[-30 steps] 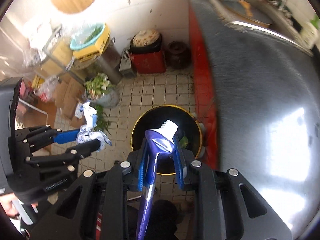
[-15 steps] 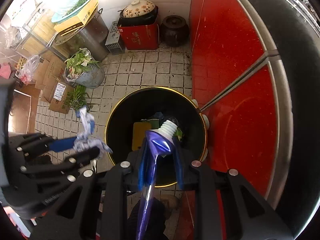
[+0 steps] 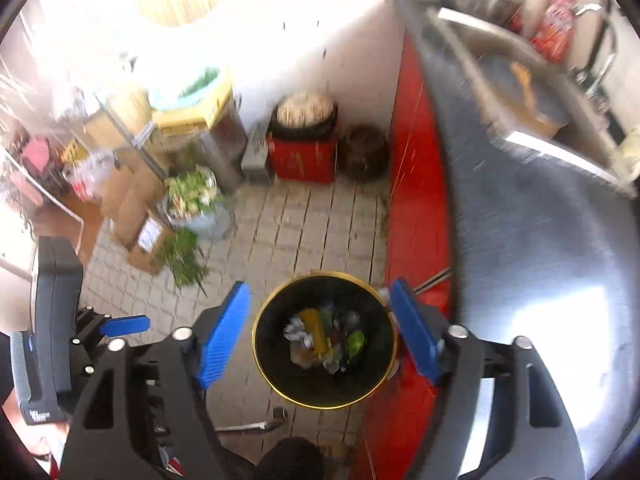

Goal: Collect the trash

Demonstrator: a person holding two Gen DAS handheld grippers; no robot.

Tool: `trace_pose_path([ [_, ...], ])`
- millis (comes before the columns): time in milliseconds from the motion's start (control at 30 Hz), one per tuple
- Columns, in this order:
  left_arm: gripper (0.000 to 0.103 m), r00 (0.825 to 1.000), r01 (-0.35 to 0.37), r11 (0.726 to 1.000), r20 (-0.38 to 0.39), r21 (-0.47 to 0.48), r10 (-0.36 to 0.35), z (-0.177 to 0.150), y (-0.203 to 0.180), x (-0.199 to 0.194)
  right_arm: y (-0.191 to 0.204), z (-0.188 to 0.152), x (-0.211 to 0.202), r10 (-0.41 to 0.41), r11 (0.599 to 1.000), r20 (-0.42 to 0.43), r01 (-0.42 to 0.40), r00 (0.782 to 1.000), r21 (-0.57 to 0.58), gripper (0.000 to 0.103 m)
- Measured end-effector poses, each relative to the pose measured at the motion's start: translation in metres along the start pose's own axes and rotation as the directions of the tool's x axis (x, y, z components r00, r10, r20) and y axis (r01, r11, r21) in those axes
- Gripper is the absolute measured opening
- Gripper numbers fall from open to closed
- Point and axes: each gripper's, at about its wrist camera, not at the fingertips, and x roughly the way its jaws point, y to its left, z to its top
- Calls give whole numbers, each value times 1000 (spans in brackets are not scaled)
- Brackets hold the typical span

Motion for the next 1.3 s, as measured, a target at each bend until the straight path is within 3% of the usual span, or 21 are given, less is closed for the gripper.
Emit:
trace_pose_path([
  [167,96,997,-48,995,61,87,43,6,-45,-44,-49,-16,-76,-73,993,86,64,994,94,89],
  [300,96,992,-18,976,122,217,-9,13,-106,-69,-105,-58,-126,-210,953,90,184,974,240,92],
  [367,96,987,-2,954,154,299,-46,16,-145,-80,-132,-87,-148,-281,909,77,240,957,340,93],
  [467,96,985,22,907,147,421,-92,14,-206,-87,-176,-144,-187,-371,812,39,303,928,499,93],
  [500,96,984,30,892,143,450,-105,12,-221,-87,-192,-171,-206,-417,762,17,339,909,551,93],
  [567,96,982,47,847,132,530,-137,2,-262,-89,-208,-209,-229,-468,698,-7,374,884,610,94],
  [700,96,981,69,740,92,669,-174,-25,-330,-87,-234,-299,-283,-553,528,-77,420,830,738,95],
  [800,96,978,91,651,57,754,-202,-54,-375,-83,-239,-366,-310,-583,388,-149,434,799,813,96],
  [833,96,977,96,606,42,790,-209,-67,-392,-81,-240,-383,-316,-585,351,-166,432,794,831,96],
  [967,96,974,137,490,-27,861,-225,-108,-433,-75,-230,-459,-341,-615,178,-242,431,750,884,96],
  [1033,96,975,149,450,-55,880,-216,-124,-448,-70,-223,-491,-349,-630,89,-319,474,708,876,96],
  [1100,96,976,154,415,-73,897,-205,-139,-463,-65,-217,-516,-353,-630,24,-369,493,683,870,96],
  [1167,96,974,171,378,-100,910,-201,-154,-477,-61,-210,-541,-358,-619,-47,-390,463,682,885,96],
  [1300,96,970,212,303,-161,929,-182,-188,-498,-55,-202,-577,-368,-605,-129,-386,392,697,911,96],
])
